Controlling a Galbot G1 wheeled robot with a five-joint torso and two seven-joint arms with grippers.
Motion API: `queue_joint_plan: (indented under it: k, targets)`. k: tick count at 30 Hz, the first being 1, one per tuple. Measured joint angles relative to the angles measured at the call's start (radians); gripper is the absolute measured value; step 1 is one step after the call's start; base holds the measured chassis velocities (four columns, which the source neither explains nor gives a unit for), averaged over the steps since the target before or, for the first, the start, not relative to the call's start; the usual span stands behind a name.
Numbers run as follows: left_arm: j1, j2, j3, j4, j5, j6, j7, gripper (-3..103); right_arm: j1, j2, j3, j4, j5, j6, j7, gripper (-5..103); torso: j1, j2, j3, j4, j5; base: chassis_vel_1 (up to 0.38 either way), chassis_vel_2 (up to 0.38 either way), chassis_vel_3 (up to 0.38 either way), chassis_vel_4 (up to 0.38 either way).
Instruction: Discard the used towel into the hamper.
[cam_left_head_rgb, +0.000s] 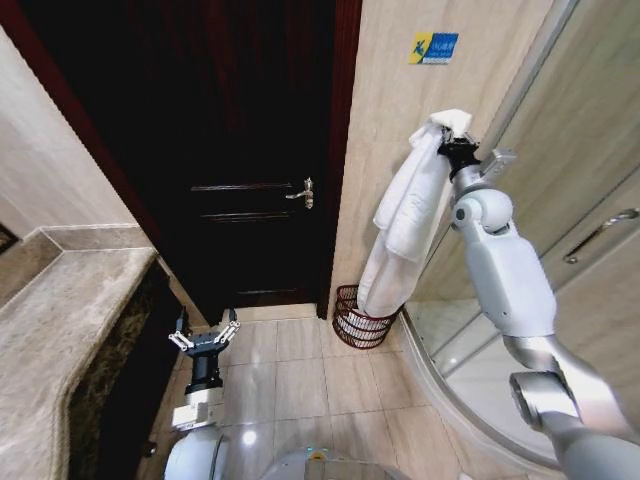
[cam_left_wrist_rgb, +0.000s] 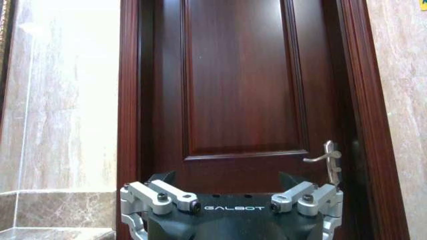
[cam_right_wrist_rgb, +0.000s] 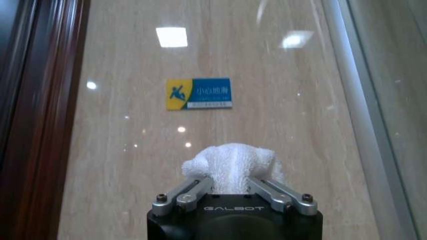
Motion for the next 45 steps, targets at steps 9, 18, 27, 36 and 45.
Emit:
queue_joint_plan:
  k: [9,18,27,36,45]
  targets:
    - [0.012,0.000,-0.003,-0.007,0.002,-0.016,0.001,100,0.066,0.004,-0.027,-0.073,0.062,-0.048,-0.010,8,-0.028,-0.061,-0.033,0.0000,-0.0001,0.000,0.000,0.000,0.000]
    - [0.020,0.000,-0.015,-0.026,0.001,-0.018,0.001,100,0.087,0.003,-0.041,-0.082,0.094,-0.097,-0.001,8,-0.054,-0.116,-0.062,0.0001,0.0001,0.000,0.000,0.000,0.000]
    - [0.039,0.000,-0.016,-0.042,0.004,-0.028,0.002,100,0.099,0.003,-0.042,-0.119,0.080,-0.098,-0.012,8,-0.075,-0.163,-0.088,0.0000,0.0000,0.000,0.000,0.000,0.000]
    - [0.054,0.000,-0.007,-0.058,0.024,-0.034,0.002,100,0.106,0.008,-0.040,-0.158,0.074,-0.081,-0.025,8,-0.099,-0.216,-0.117,0.0000,-0.0002,0.000,0.000,0.000,0.000]
    - [0.062,0.000,-0.005,-0.059,0.036,-0.043,0.002,100,0.110,0.023,-0.044,-0.177,0.071,-0.056,-0.038,8,-0.118,-0.259,-0.141,0.0001,-0.0001,0.000,0.000,0.000,0.000]
